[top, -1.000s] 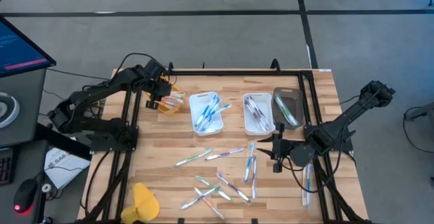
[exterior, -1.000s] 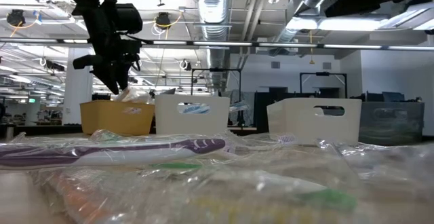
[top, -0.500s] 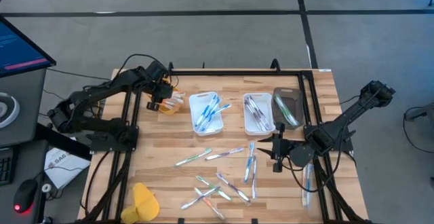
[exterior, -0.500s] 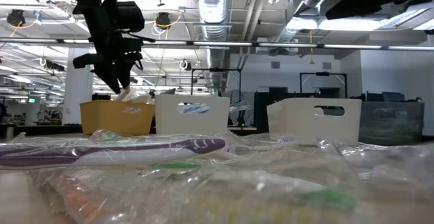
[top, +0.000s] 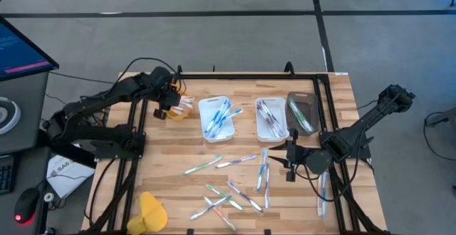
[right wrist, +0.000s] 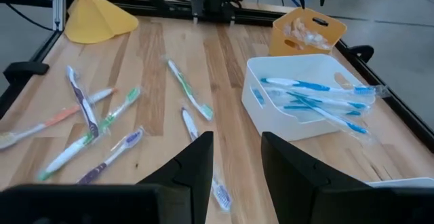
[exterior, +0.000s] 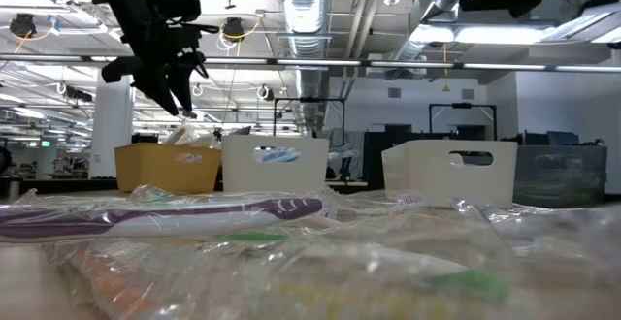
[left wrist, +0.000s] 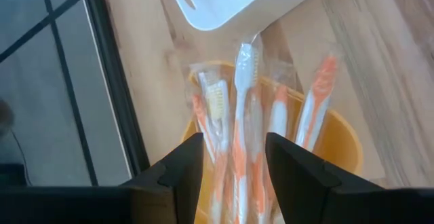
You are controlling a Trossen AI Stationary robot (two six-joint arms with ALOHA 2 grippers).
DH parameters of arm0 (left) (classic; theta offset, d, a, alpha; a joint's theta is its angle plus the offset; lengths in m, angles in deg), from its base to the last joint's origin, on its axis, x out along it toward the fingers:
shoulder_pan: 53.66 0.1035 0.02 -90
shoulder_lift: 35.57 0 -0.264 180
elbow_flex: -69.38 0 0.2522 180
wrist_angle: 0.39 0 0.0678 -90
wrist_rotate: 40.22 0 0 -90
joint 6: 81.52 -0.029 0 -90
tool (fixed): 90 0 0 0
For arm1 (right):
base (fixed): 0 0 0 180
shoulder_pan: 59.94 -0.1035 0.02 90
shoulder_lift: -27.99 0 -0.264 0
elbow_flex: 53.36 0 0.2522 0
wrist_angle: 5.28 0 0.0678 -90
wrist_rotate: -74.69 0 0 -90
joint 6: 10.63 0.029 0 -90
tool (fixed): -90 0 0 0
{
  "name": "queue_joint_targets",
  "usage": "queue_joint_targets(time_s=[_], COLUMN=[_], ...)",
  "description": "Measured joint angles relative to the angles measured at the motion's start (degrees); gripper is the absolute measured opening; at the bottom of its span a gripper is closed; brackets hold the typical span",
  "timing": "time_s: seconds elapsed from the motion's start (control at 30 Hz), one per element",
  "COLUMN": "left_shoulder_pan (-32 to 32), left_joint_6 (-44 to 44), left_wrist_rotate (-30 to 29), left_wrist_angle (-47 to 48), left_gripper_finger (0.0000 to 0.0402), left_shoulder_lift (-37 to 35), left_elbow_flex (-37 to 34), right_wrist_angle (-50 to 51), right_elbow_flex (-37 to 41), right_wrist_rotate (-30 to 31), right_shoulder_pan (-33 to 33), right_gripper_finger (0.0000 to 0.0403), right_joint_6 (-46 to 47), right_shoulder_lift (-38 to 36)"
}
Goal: Pick & Place Toothbrushes
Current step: Put the purple toothbrush into the right white bin
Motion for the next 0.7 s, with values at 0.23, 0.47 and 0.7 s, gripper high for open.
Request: queue_joint_targets(time_s=[0.23, 0.47, 0.7], left_shoulder_pan=[0.07, 0.07, 0.07], left_joint_6=[0.0, 0.03, 3.89], left_wrist_rotate=[0.01, 0.01, 0.73], left_wrist_angle=[-0.04, -2.54, -5.27], left_gripper_finger=[0.0154, 0.0154, 0.0154], left_shoulder_lift=[0.01, 0.01, 0.04], left_elbow_flex=[0.0, 0.0, 0.0], right_wrist_angle=[0.13, 0.15, 0.69], right_elbow_flex=[0.0, 0.0, 0.0], right_wrist_rotate=[0.02, 0.0, 0.01], right_shoulder_pan=[0.0, 0.0, 0.0], right_gripper_finger=[0.0118, 0.0118, 0.0118], right_joint_6=[3.25, 3.23, 2.77], right_shoulder_lift=[0.0, 0.0, 0.0])
